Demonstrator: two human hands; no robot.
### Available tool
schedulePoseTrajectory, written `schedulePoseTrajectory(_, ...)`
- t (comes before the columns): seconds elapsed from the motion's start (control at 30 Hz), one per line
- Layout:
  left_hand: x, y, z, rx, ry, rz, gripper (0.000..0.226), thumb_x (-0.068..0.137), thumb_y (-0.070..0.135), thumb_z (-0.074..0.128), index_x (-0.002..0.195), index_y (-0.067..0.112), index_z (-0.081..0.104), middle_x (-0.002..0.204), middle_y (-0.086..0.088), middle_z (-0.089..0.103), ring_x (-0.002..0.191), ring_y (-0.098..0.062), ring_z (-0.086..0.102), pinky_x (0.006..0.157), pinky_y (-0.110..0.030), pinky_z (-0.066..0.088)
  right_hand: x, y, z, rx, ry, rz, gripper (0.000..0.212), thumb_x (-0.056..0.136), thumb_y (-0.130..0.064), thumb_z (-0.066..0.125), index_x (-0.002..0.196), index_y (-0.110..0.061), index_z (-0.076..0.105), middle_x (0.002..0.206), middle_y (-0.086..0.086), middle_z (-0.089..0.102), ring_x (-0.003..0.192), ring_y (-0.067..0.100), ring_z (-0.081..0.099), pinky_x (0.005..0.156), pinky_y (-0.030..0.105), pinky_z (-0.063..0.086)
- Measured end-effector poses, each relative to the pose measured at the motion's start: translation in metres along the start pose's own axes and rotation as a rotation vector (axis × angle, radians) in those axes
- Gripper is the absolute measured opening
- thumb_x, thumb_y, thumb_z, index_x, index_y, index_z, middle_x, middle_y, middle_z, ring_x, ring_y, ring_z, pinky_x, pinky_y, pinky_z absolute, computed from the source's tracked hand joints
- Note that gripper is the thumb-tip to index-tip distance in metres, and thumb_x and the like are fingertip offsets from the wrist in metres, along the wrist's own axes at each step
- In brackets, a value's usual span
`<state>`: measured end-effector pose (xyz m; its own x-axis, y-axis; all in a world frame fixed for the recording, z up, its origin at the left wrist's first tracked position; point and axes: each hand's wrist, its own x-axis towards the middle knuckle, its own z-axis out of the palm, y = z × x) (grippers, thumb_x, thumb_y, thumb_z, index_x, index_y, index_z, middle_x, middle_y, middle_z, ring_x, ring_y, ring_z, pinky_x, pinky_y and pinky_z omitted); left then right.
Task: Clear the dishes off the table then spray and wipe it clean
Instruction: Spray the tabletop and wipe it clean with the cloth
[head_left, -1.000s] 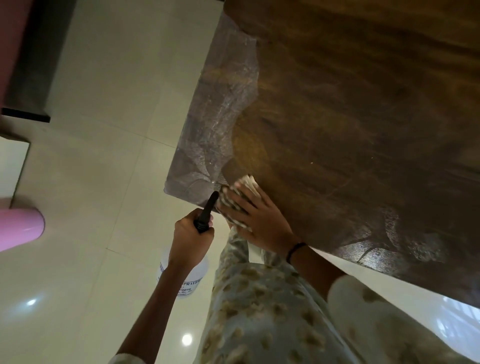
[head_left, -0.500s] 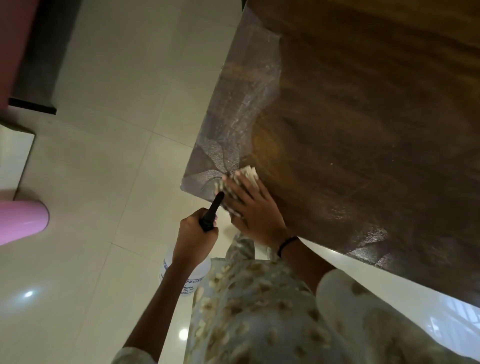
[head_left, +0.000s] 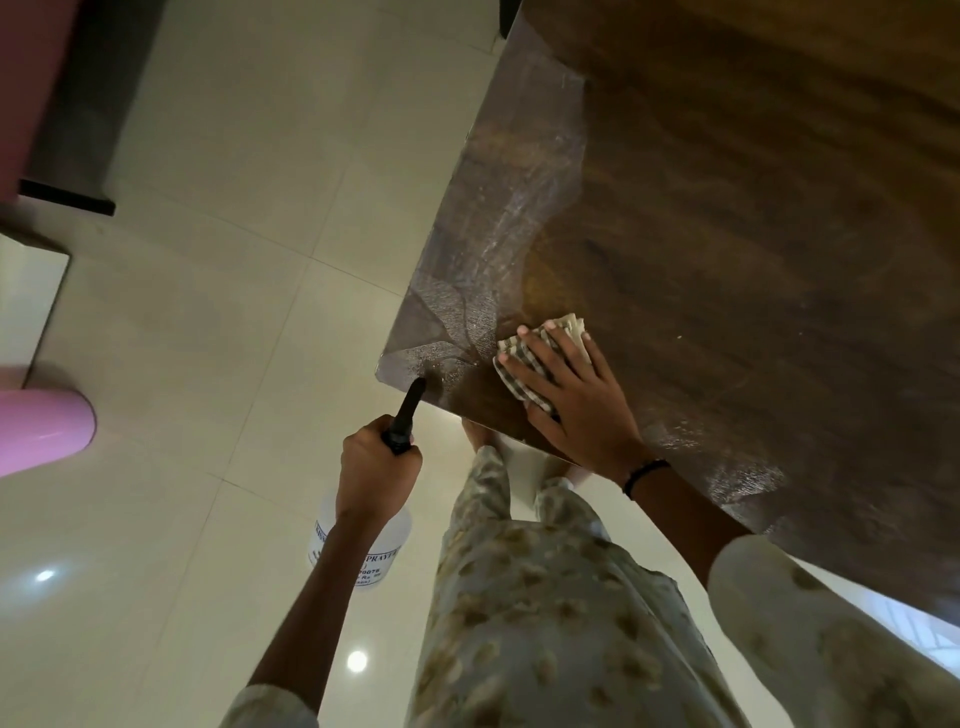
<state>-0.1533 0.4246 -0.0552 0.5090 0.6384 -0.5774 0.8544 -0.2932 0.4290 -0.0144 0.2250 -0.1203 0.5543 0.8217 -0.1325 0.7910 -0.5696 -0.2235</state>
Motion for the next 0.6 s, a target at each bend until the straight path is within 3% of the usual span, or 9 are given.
schedulePoseTrajectory(0.1,0.004,0.000,-0.006,-0.009,-0.009,0.012,0.015,0.081,0.004,0.058,0.073,0.016,0.056,0.053,0.003,0.051,0.050,-0.023,0.046,0.048,-0.023,0.034,0.002,-0.001,0.000,-0.001,0.005,-0.007,0.060,0.094,-0.036,0.045,0.152,-0.035,0.030,0.161,-0.002,0.023,0.150,0.024,0.016,0.121,0.049,0.016)
schedulePoseTrajectory(0.3,0.015,0.013,-0.015,-0.020,0.038,0.030,0.040,0.079,0.000,0.057,0.051,0.023,0.040,0.043,0.000,0.039,0.043,-0.021,0.030,0.044,-0.025,0.026,0.030,-0.010,0.000,0.052,0.034,0.036,0.058,0.094,-0.036,0.045,0.151,-0.035,0.032,0.161,-0.002,0.024,0.150,0.024,0.016,0.121,0.049,0.015)
schedulePoseTrajectory(0.43,0.022,0.019,-0.023,-0.075,0.002,0.055,0.013,0.080,0.001,0.056,0.070,0.009,0.060,0.058,-0.015,0.057,0.049,-0.027,0.039,0.047,-0.027,0.032,0.057,-0.032,0.003,0.092,0.073,0.106,0.058,0.093,-0.035,0.047,0.149,-0.033,0.036,0.159,0.000,0.030,0.149,0.026,0.020,0.121,0.050,0.014)
schedulePoseTrajectory(0.5,0.024,0.022,-0.029,-0.112,-0.006,0.066,0.014,0.078,-0.002,0.055,0.081,0.006,0.065,0.071,-0.020,0.064,0.052,-0.029,0.042,0.048,-0.027,0.034,0.075,-0.050,0.004,0.104,0.076,0.107,0.057,0.093,-0.035,0.046,0.149,-0.031,0.036,0.159,0.001,0.030,0.148,0.027,0.021,0.120,0.052,0.014)
schedulePoseTrajectory(0.6,0.026,0.024,-0.034,-0.123,-0.004,0.081,0.017,0.077,-0.004,0.053,0.081,0.006,0.065,0.071,-0.022,0.063,0.050,-0.027,0.038,0.048,-0.025,0.033,0.092,-0.080,0.010,0.115,0.050,-0.014,0.049,0.095,-0.036,0.047,0.143,-0.025,0.046,0.158,0.005,0.033,0.148,0.031,0.023,0.119,0.054,0.016)
